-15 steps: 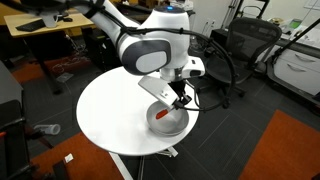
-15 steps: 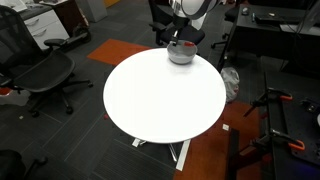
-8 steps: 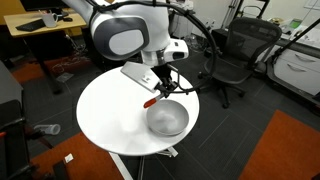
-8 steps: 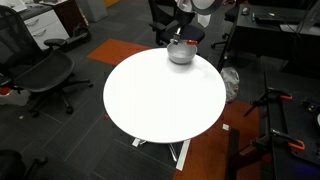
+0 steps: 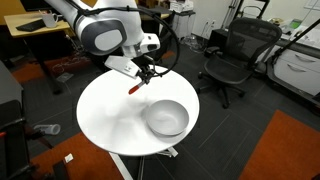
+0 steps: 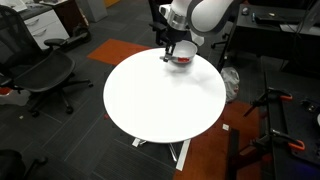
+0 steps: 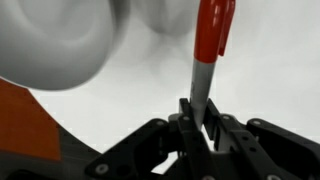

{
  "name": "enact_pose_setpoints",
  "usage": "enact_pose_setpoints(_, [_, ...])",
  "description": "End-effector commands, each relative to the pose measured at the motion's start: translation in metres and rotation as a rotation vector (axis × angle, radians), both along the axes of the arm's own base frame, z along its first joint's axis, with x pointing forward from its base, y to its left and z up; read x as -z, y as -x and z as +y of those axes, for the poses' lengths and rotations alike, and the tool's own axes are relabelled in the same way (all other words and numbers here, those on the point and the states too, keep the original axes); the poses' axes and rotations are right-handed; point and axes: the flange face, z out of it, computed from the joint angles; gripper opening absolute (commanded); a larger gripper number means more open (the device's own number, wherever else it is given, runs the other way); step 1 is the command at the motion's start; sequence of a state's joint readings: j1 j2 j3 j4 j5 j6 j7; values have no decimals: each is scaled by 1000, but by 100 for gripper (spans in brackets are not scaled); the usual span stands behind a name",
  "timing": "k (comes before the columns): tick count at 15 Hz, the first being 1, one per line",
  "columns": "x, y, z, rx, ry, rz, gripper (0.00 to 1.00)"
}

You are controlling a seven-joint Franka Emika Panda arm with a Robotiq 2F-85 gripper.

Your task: Remove the marker from the grey bowl and place it on the table

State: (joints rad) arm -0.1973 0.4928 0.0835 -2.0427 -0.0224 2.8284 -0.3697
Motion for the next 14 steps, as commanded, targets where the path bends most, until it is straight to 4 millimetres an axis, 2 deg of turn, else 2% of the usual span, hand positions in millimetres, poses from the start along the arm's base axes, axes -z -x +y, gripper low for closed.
enact_pose_setpoints(1, [10,3,33,-92,-9,1,4])
enact_pose_setpoints(5, [26,2,57,-182,-20,33,4])
enact_pose_setpoints(8, [34,4,62,-235,-17,44,4])
enact_pose_setpoints(9, [35,5,62,-244,-17,47,42])
enact_pose_setpoints(11, [38,6,61,-258,-9,56,50])
enact_pose_setpoints(14, [40,7,59,-266,-6,62,71])
